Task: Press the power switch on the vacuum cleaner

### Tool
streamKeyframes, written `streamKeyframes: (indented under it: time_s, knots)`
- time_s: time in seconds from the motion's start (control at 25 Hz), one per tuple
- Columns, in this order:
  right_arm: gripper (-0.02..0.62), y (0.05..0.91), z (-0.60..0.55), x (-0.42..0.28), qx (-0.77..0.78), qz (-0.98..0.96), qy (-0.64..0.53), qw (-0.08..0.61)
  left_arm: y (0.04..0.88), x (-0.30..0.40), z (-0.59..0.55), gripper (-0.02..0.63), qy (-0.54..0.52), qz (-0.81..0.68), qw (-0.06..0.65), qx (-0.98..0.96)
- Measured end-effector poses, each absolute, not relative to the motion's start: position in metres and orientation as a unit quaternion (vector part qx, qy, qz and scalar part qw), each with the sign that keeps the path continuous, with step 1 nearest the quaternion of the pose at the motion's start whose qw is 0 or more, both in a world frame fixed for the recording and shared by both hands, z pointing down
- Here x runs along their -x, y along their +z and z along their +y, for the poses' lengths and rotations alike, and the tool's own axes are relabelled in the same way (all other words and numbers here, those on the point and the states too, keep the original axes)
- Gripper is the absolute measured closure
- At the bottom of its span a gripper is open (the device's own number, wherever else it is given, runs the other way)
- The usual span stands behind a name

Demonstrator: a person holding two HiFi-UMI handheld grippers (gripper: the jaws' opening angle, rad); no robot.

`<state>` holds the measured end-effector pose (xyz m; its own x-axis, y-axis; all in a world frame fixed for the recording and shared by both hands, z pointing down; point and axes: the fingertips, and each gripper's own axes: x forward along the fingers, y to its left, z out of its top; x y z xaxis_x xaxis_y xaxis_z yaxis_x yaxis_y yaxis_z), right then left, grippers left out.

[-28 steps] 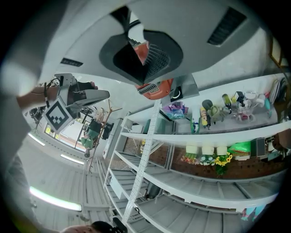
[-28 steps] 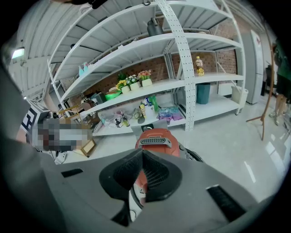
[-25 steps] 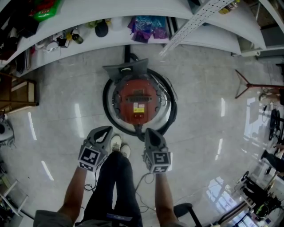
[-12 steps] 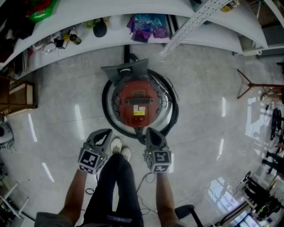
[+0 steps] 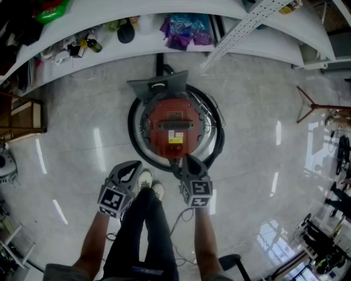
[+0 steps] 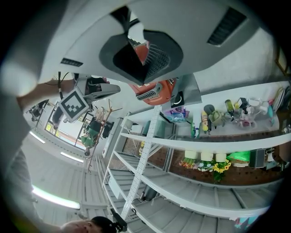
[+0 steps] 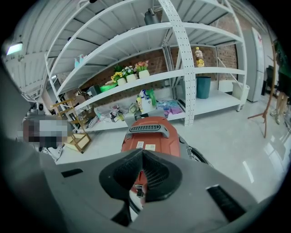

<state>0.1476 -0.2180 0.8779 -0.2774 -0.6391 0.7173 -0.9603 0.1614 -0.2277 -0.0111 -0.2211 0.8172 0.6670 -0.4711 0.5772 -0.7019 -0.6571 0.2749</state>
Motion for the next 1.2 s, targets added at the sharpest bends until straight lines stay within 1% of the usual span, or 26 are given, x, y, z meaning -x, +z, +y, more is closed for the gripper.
streamKeyframes:
  time_s: [0.12,0.28,0.4,0.56,0.72,0.88,1.2]
  knots:
    - [0.583,0.885,-0.226,-0.145,-0.552,-0.724,0.341,0.236,0.815,0.012,-0.221,0.598,0.233,-0.336,0.251,-0.877]
    - [0.583,0.903,-0.227,-0.147,-0.55,-0.717,0.345,0.251,0.814,0.013,-0.219,0.598,0.228,-0.337,0.255,-0.877]
    - [0.583,0.905,-0.234,-0.143,-0.551,-0.718,0.35,0.24,0.814,0.013,-0.218,0.598,0.225,-0.341,0.265,-0.874]
    - [0.583,0.916,-0.231,-0.145,-0.552,-0.714,0.35,0.25,0.814,0.015,-0.215,0.598,0.225,-0.341,0.264,-0.874]
    - [0.583,0.92,-0.234,-0.14,-0.551,-0.714,0.356,0.245,0.813,0.018,-0.215,0.598,0.224,-0.343,0.264,-0.873]
    - [0.584,0.937,-0.228,-0.144,-0.552,-0.707,0.354,0.264,0.817,0.02,-0.212,0.598,0.225,-0.338,0.259,-0.876]
    - [0.583,0.945,-0.229,-0.144,-0.553,-0.705,0.358,0.263,0.816,0.021,-0.214,0.598,0.221,-0.343,0.262,-0.874]
